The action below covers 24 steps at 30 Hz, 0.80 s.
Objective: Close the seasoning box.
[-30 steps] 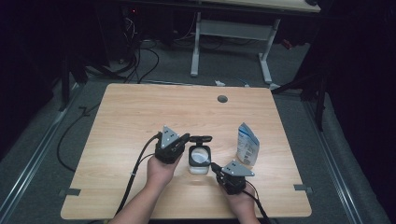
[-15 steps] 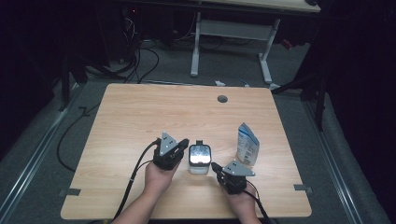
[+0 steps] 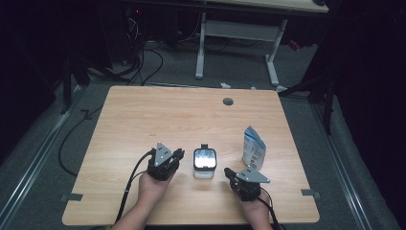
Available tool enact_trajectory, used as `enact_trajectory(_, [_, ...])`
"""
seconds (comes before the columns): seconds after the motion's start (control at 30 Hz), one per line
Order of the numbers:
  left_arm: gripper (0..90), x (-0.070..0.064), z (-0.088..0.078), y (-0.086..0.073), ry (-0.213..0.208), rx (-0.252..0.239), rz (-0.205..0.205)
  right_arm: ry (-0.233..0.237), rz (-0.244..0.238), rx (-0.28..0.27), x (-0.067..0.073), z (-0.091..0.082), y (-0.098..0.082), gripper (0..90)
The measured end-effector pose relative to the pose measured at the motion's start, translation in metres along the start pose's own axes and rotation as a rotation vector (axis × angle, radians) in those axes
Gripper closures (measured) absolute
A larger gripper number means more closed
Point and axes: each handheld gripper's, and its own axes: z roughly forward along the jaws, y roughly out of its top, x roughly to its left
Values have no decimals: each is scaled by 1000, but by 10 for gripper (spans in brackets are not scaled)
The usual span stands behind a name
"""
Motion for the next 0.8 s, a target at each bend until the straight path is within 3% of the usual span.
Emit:
enact_trajectory(0.2, [789,20,-18,-16,33,27,8,-23,9,0,-10,-12,-6,862])
enact_trajectory(0.4, [729,46,-47,-34,88,51,8,-50,25,-4,-20,-26,-14,848])
enact_trajectory(0.57, [659,65,-70,-53,128,67,-16,-71,44,-4,-29,-37,-21,840])
enact_trajectory(0.73, [551,74,-91,-68,181,80,-16,-99,71,-20,-38,-49,-27,829])
enact_trajectory(0.8, [511,75,-99,-72,188,75,-46,-113,69,-27,-40,-54,-30,820])
